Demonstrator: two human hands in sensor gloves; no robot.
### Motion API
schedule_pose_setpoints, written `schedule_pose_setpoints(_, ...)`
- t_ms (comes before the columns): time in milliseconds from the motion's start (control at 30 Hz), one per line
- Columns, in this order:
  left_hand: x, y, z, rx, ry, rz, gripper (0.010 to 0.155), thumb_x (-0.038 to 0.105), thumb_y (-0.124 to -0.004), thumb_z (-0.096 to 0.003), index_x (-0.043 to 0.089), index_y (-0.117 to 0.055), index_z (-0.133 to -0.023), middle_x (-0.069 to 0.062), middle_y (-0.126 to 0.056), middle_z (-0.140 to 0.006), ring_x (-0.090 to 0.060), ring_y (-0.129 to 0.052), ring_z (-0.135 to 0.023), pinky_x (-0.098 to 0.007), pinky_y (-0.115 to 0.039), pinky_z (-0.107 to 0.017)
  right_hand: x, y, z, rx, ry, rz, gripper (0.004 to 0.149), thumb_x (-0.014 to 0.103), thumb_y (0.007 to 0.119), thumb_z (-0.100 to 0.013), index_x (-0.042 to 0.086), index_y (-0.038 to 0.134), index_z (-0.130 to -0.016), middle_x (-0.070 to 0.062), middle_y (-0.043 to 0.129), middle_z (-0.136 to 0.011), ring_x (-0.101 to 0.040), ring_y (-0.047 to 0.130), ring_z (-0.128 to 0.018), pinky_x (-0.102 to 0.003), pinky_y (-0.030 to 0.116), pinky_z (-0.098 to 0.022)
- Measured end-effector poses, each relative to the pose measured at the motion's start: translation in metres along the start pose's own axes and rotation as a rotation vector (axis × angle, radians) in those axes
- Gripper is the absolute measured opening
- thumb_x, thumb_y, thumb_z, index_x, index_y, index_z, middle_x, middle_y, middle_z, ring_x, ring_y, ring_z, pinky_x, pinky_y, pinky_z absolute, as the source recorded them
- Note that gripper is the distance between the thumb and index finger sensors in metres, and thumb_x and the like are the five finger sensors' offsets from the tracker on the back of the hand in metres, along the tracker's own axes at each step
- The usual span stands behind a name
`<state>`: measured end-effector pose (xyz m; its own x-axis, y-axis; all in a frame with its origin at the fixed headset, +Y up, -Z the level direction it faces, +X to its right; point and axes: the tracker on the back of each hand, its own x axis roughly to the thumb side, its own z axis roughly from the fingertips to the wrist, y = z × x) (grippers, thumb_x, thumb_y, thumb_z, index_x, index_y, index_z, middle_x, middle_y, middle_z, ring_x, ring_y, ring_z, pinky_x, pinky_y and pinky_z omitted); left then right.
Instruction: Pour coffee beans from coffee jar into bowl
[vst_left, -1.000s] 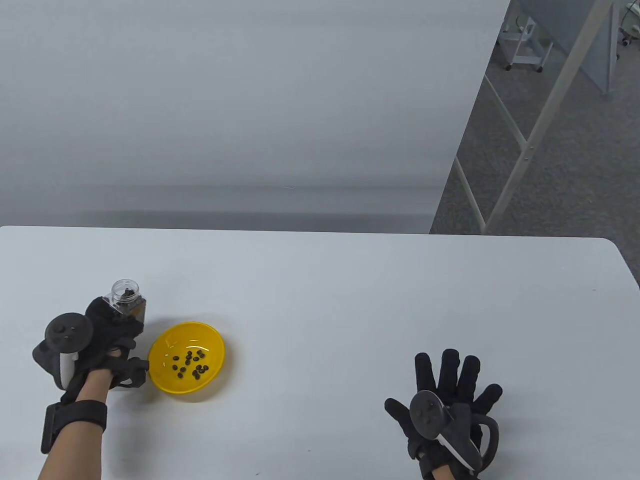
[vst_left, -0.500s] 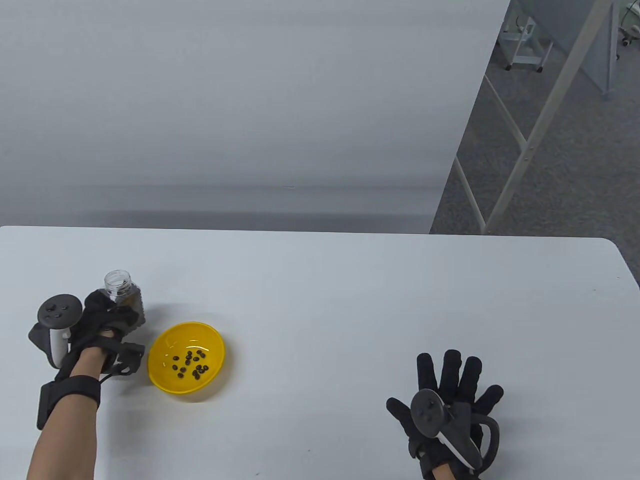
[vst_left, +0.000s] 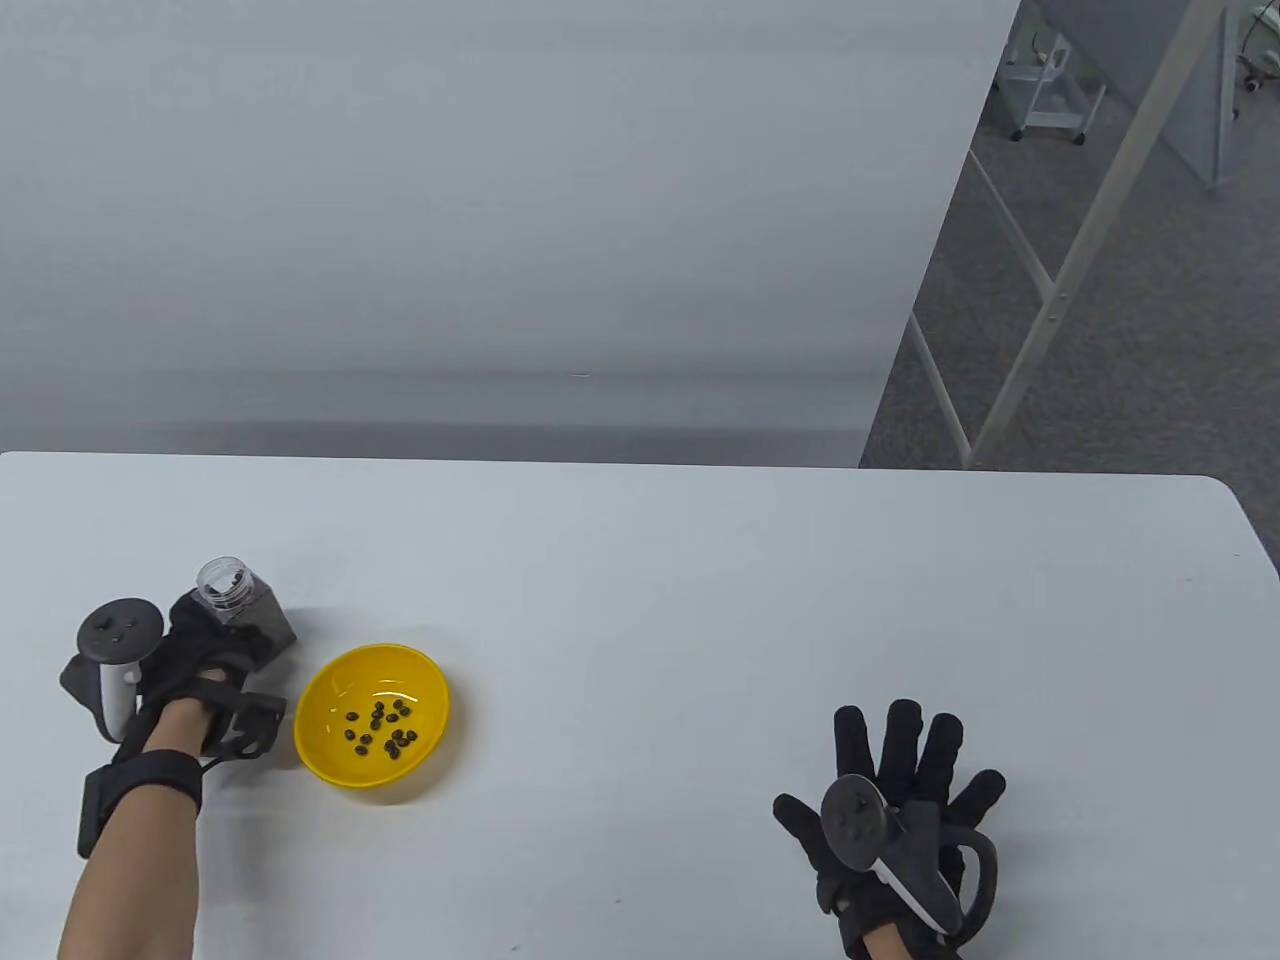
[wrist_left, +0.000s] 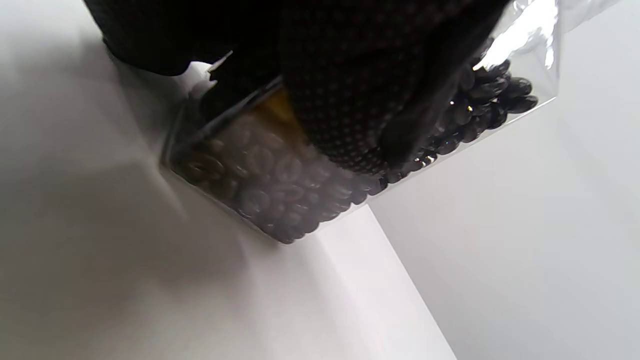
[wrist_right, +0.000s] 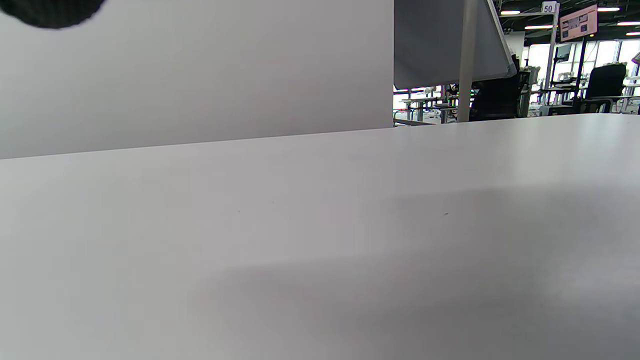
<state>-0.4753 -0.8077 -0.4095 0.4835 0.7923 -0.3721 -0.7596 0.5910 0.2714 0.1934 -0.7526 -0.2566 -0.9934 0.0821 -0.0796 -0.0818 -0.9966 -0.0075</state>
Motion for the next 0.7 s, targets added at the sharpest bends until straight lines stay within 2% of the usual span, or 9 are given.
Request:
schedule_pose_setpoints(133,0.002,0.001,0.004,0.003,-0.011,-0.051,0.099,0.029,-0.096,-0.0261,0.008,-0.036,-0.102,-0.026,-0.045,-0.102,-0.06,-0.057,-0.089,-0.066,-0.059,-0.057,-0.001,-0.002,0.0,-0.006,-0.003,-0.012,0.097,0.082,0.057,-0.035,0.035,-0.002,-0.096,-0.019,-0.017,-0.102,-0.054,-0.013,-0.091,-0.082,-0.003,-0.046)
schedule_pose_setpoints(200,0.002,0.004,0.01,0.03,-0.028,-0.065,0.103,0.033,-0.097,-0.0257,0.006,-0.033,-0.103,-0.026,-0.04,-0.103,-0.064,-0.051,-0.089,-0.072,-0.05,-0.056,-0.002,-0.003,0.001,-0.01,-0.004,-0.023,0.097,0.082,0.057,-0.035,0.035,-0.002,-0.096,-0.019,-0.017,-0.102,-0.054,-0.013,-0.091,-0.082,-0.003,-0.046)
schedule_pose_setpoints(267,0.005,0.01,0.02,0.1,-0.042,-0.119,0.105,0.039,-0.095,-0.0274,0.005,-0.029,-0.103,-0.027,-0.035,-0.103,-0.065,-0.046,-0.09,-0.074,-0.045,-0.055,-0.003,-0.005,0.001,-0.013,-0.001,-0.033,0.097,0.081,0.057,-0.035,0.035,-0.002,-0.096,-0.019,-0.017,-0.102,-0.054,-0.013,-0.091,-0.083,-0.003,-0.046)
schedule_pose_setpoints(433,0.018,0.031,0.052,0.223,-0.14,-0.319,0.108,0.052,-0.092,-0.03,0.004,-0.029,-0.103,-0.028,-0.032,-0.103,-0.067,-0.041,-0.09,-0.077,-0.038,-0.053,-0.002,-0.005,0.0,-0.014,-0.013,-0.038,0.097,0.082,0.057,-0.035,0.034,-0.001,-0.097,-0.019,-0.016,-0.102,-0.054,-0.012,-0.091,-0.083,-0.002,-0.046)
schedule_pose_setpoints(533,0.023,0.04,0.071,0.245,-0.16,-0.346,0.107,0.057,-0.09,-0.031,0.006,-0.031,-0.105,-0.028,-0.033,-0.104,-0.068,-0.039,-0.09,-0.078,-0.035,-0.053,0.0,-0.005,0.0,-0.012,-0.027,-0.03,0.097,0.082,0.057,-0.035,0.034,0.0,-0.097,-0.019,-0.015,-0.102,-0.054,-0.012,-0.091,-0.083,-0.002,-0.046)
schedule_pose_setpoints(633,0.03,0.044,0.095,0.232,-0.248,-0.347,0.106,0.056,-0.09,-0.0312,0.008,-0.032,-0.105,-0.026,-0.034,-0.106,-0.068,-0.037,-0.091,-0.08,-0.03,-0.052,0.001,-0.005,0.0,-0.009,-0.037,-0.029,0.097,0.082,0.057,-0.035,0.034,-0.001,-0.097,-0.019,-0.015,-0.102,-0.055,-0.012,-0.091,-0.083,-0.002,-0.046)
schedule_pose_setpoints(700,0.036,0.045,0.111,0.229,-0.292,-0.391,0.101,0.057,-0.09,-0.0315,0.011,-0.039,-0.106,-0.025,-0.036,-0.107,-0.068,-0.037,-0.092,-0.08,-0.029,-0.052,0.001,-0.005,0.001,-0.009,-0.041,-0.03,0.097,0.082,0.057,-0.035,0.034,-0.001,-0.097,-0.019,-0.015,-0.102,-0.054,-0.012,-0.091,-0.083,-0.002,-0.046)
